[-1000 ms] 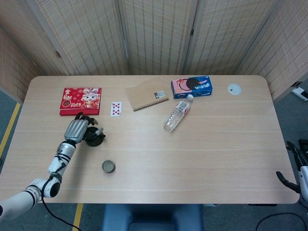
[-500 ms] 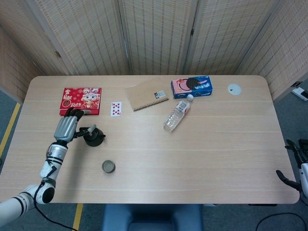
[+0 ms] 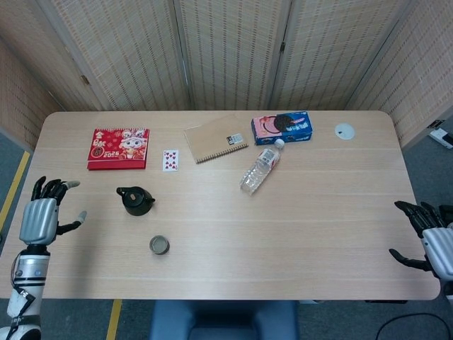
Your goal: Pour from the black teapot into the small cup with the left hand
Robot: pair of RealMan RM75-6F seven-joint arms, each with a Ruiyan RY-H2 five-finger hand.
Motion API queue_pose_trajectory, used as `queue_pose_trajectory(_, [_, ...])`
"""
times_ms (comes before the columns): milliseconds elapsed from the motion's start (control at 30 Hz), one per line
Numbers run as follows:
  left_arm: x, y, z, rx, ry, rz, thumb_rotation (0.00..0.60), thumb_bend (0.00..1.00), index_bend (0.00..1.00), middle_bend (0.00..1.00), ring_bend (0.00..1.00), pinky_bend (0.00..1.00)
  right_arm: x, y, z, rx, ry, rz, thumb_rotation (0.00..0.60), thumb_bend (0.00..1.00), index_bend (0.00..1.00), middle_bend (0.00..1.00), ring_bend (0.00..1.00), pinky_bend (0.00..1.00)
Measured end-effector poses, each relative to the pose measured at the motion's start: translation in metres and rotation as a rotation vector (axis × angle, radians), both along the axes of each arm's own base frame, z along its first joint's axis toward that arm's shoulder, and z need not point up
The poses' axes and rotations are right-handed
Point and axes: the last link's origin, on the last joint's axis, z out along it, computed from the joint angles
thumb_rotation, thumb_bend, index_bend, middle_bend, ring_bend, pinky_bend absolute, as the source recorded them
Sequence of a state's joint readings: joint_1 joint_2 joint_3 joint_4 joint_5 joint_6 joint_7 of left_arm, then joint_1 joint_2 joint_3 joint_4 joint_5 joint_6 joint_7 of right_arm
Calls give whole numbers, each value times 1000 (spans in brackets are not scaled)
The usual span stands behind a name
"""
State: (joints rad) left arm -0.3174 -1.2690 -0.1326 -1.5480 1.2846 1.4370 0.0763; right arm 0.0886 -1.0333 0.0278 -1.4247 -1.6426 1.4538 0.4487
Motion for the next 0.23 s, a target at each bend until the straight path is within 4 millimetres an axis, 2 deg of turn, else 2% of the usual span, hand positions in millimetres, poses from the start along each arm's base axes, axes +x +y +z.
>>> queue_pose_trajectory(233, [-13, -58, 10, 7, 92, 25, 600, 326, 271, 299, 155, 0, 4, 4, -10, -26, 32, 18, 600, 241, 12, 20, 0, 0])
